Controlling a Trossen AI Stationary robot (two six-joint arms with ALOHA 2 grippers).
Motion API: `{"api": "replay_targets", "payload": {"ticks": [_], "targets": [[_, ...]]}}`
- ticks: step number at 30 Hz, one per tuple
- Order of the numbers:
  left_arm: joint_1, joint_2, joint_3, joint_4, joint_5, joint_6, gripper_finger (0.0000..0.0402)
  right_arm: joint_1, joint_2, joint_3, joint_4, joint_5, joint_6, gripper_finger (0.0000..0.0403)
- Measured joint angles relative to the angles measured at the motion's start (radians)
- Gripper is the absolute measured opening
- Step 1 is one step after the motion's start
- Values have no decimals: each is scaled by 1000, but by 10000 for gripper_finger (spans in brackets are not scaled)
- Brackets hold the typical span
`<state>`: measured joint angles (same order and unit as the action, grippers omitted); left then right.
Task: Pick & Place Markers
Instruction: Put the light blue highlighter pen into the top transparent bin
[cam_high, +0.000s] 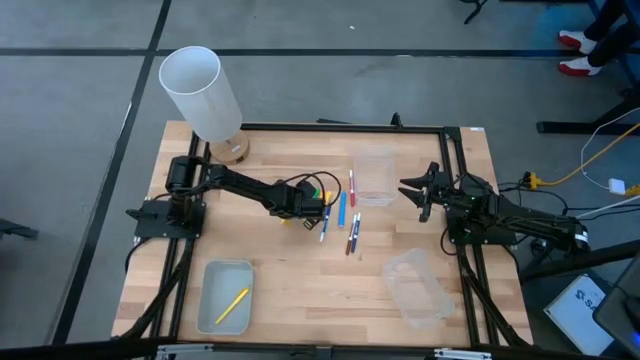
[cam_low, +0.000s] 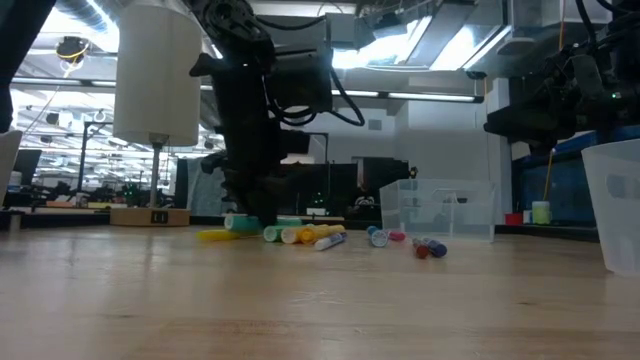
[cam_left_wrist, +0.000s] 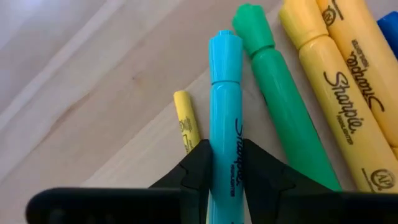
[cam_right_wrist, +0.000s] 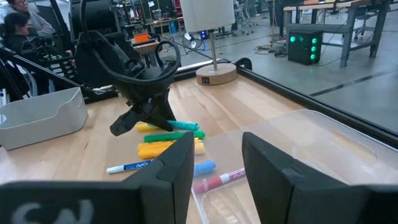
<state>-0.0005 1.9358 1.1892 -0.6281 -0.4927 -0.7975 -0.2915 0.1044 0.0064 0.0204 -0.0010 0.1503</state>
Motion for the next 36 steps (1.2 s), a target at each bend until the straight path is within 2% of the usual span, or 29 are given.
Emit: {"api": "replay_targets", "payload": {"ticks": [9,13,19,28,36], "targets": [[-41,-5,0,1,-26,50,64,0,0,0,0,0,1,136],[-72,-20,0,-5,-72,53,64,0,0,0,0,0,1,136],[-99,-122,0,-3,-100,104,64,0,0,0,0,0,1,136],[-158,-276,1,-2,-226,167,63,0,0,0,0,0,0,136],[-212,-363,1,48,-314,251,63,0,0,0,0,0,1,136]]}}
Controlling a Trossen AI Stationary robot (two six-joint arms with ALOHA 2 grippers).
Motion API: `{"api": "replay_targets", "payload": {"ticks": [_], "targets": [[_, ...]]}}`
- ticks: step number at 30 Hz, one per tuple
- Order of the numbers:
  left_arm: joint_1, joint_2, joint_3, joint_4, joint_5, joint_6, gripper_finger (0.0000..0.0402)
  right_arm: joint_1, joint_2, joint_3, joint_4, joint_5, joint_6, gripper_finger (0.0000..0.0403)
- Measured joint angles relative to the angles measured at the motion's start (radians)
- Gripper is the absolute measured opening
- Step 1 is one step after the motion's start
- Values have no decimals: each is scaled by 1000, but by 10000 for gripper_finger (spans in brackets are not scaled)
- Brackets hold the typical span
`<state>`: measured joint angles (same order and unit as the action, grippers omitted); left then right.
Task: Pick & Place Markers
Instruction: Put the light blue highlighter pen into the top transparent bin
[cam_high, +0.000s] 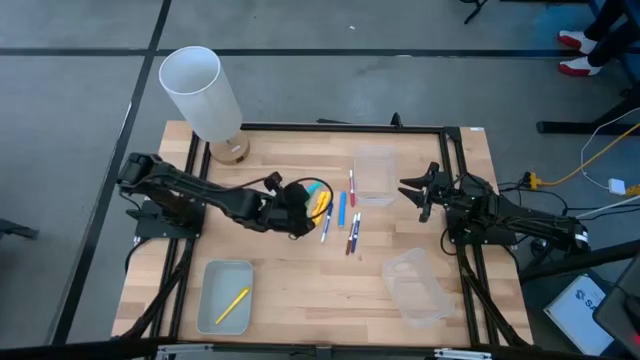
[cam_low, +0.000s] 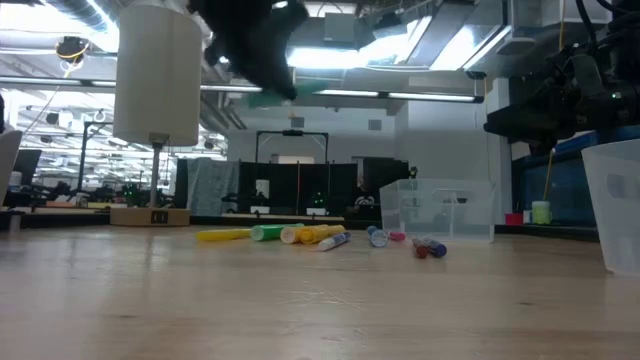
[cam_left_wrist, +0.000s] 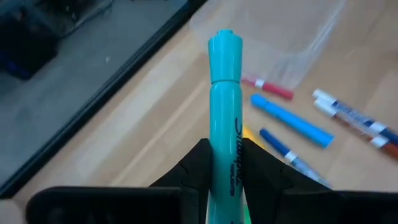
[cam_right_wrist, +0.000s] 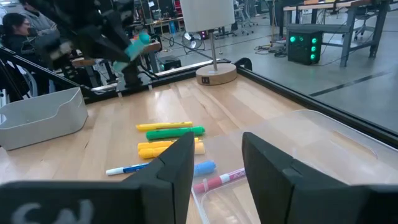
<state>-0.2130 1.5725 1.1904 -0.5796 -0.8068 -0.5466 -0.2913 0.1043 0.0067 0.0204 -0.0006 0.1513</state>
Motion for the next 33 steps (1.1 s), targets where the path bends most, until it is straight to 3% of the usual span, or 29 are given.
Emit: {"api": "replay_targets", "payload": {"ticks": [13,20,28,33], "targets": [[-11,-18,0,335,70,296,63,0,0,0,0,0,7,136],[20,-20,-41,433,80,312,63,0,0,0,12,7,289,136],[78,-94,-264,868,355,350,63,1,0,0,32,8,422,136],[101,-102,-299,951,443,347,63,22,0,0,142,6,415,136]]}}
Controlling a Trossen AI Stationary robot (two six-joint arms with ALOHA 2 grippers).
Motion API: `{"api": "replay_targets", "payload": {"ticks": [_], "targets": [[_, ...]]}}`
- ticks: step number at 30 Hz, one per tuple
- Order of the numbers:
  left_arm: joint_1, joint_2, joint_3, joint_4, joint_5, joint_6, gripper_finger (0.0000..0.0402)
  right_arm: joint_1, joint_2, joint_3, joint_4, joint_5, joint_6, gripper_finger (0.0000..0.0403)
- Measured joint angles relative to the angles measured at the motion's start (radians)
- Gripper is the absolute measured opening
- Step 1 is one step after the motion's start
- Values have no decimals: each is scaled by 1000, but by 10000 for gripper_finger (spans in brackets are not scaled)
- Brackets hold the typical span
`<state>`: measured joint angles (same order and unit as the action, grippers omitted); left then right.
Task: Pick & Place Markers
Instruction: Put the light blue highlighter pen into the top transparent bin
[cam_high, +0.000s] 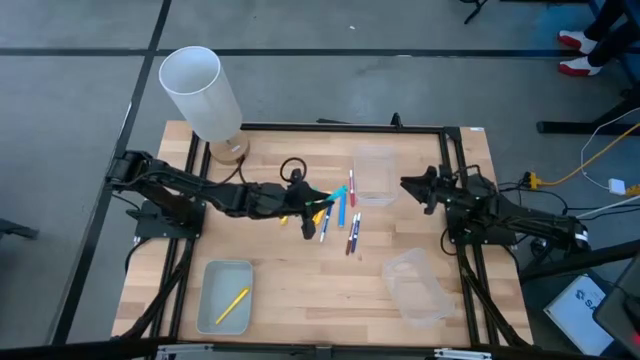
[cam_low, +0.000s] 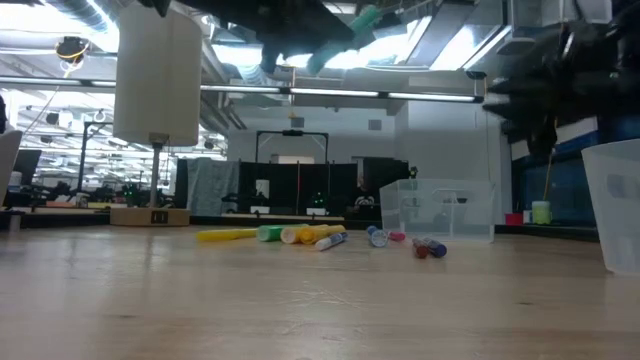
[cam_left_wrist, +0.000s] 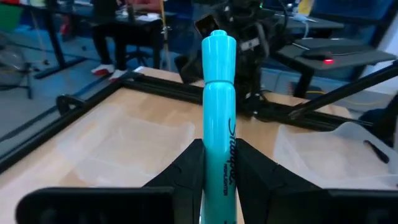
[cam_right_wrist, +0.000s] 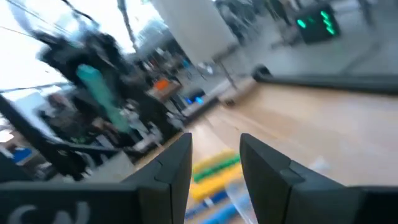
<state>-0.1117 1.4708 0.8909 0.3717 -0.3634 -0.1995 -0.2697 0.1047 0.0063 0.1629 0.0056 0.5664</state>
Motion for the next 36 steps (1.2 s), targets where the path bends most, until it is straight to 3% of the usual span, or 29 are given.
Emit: {"api": "replay_targets", "payload": {"ticks": [12,28,36], "targets": [[2,10,0,79,48,2,63,155,102,0,268,-16,-143,136],[-16,10,0,80,43,4,63,232,448,0,640,-10,-236,136],[-16,10,0,80,40,4,64,238,649,128,658,-27,-270,136]]}}
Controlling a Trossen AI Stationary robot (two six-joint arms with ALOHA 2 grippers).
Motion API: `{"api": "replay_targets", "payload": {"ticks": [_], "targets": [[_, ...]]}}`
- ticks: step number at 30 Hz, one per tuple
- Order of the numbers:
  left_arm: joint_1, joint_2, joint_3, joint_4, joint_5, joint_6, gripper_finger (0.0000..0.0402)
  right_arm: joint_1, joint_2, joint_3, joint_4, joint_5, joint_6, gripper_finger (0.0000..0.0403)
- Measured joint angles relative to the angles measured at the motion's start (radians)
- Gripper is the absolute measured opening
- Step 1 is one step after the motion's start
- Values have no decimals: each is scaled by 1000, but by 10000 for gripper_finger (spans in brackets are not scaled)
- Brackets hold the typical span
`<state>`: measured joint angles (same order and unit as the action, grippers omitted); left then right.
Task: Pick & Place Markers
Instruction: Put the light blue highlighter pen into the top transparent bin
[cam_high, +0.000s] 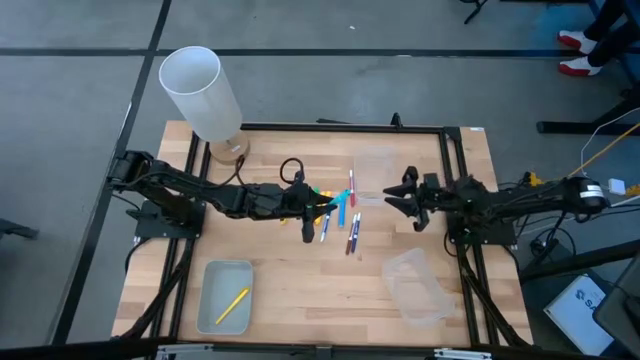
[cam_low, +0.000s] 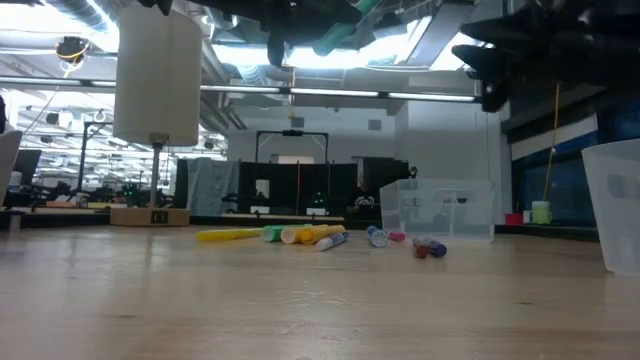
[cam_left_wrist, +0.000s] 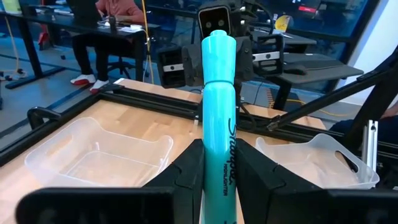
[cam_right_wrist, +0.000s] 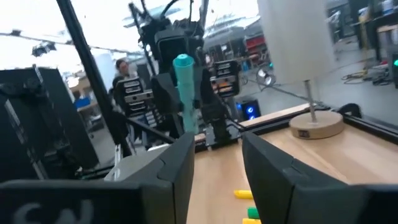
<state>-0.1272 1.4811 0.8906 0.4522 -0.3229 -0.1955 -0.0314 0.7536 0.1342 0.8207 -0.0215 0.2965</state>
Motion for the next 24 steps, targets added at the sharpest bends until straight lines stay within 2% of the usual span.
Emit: {"api": "replay_targets", "payload": {"ticks": [5,11,16,24], "targets": [[-2,0,0,0,-3,16,64,0,136,111,-2,-15,-65,136],[-10,0,0,-7,-67,27,64,1,282,218,-4,-130,-73,136],[-10,0,0,-7,-60,27,64,0,399,308,-3,-129,-122,136],[-10,0,0,-8,-59,26,65,0,512,409,-4,-183,-149,139]]}}
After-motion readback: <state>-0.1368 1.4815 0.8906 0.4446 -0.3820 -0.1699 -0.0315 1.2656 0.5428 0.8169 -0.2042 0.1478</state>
